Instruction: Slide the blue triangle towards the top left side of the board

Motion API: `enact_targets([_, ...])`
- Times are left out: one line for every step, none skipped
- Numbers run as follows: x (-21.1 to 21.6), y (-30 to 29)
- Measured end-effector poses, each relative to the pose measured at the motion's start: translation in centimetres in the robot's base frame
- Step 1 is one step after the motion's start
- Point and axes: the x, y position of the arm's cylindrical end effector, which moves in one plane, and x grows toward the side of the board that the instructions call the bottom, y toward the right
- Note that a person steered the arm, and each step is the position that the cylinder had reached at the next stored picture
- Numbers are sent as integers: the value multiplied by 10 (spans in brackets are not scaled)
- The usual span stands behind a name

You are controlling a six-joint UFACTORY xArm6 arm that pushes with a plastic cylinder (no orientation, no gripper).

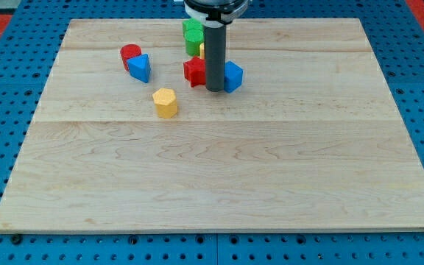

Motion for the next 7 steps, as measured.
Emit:
enact_targets([-29, -48])
enact_targets([-40, -74])
enact_targets([-8, -51])
enact_targets([-20, -100])
enact_targets([-41, -137])
enact_targets([-41, -162])
enact_targets([-16, -169])
